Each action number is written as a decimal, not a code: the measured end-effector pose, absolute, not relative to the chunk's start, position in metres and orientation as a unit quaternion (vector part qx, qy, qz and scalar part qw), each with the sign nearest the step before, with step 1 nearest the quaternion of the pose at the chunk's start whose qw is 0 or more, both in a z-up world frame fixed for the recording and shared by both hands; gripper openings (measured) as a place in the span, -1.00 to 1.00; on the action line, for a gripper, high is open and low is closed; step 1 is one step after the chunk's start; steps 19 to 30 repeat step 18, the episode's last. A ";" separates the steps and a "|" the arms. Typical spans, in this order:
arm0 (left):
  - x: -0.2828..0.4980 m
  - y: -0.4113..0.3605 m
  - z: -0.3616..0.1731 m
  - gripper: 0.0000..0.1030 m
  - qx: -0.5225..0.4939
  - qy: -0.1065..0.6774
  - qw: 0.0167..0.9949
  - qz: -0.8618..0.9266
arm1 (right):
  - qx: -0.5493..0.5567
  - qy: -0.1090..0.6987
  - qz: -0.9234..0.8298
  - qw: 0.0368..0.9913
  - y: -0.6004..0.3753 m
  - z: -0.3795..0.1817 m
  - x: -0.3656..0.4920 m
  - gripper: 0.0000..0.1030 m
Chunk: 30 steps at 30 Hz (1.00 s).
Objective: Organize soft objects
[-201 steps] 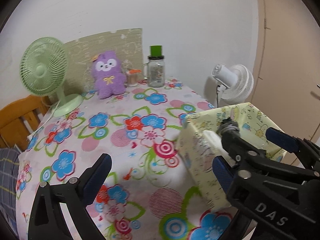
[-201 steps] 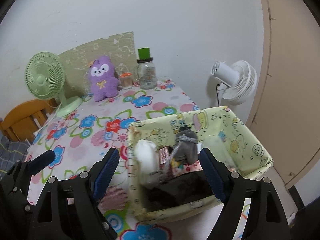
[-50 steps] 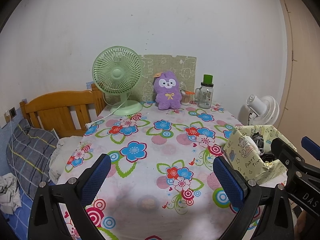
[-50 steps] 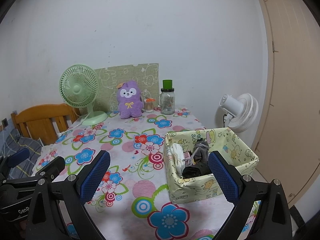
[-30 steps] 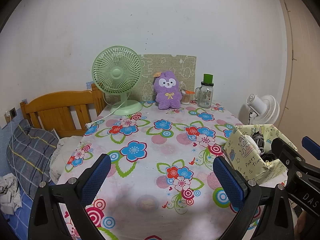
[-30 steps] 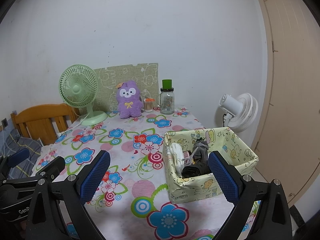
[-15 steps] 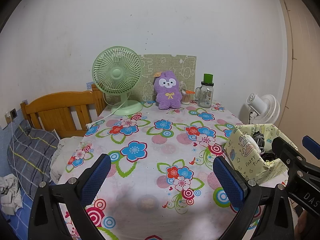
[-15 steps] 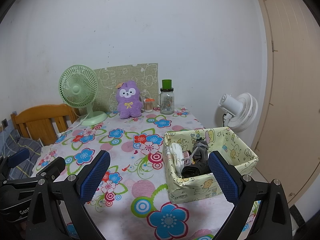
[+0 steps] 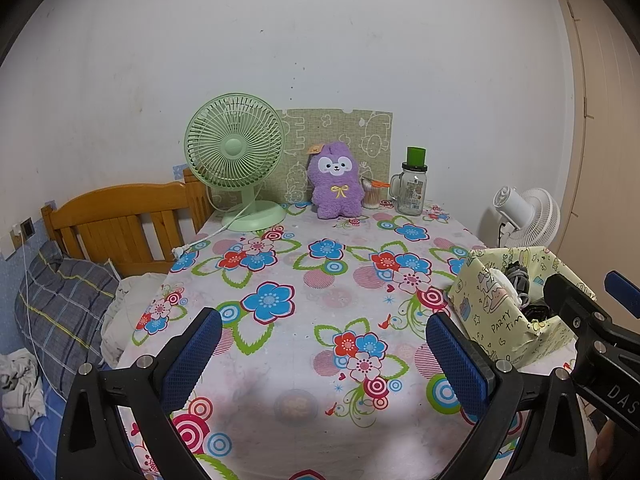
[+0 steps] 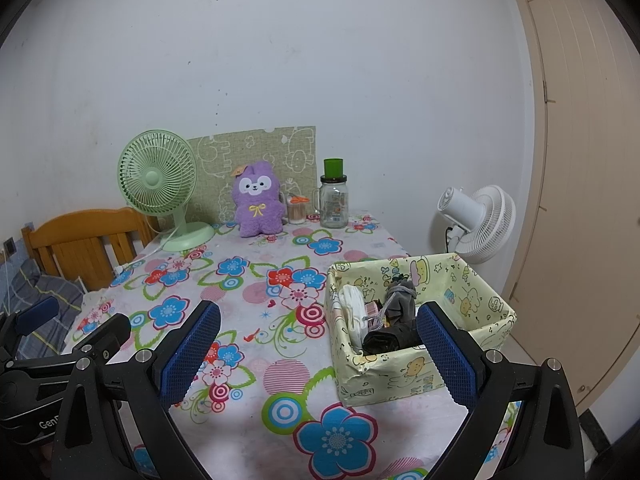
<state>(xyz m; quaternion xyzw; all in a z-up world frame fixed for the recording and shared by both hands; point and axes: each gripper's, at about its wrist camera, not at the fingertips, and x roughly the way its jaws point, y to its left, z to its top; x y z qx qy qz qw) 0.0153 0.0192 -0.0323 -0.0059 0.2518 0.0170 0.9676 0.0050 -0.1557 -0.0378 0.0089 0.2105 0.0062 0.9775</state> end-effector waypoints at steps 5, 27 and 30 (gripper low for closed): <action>0.015 0.019 -0.032 0.99 -0.005 0.252 0.968 0.017 | 0.010 0.212 0.005 0.977 -0.155 -0.038 0.005 0.94; 0.016 0.023 -0.033 0.99 -0.005 0.253 0.967 0.016 | 0.010 0.212 0.002 0.977 -0.154 -0.037 0.004 0.94; 0.016 0.023 -0.033 0.99 -0.005 0.253 0.967 0.016 | 0.010 0.212 0.002 0.977 -0.154 -0.037 0.004 0.94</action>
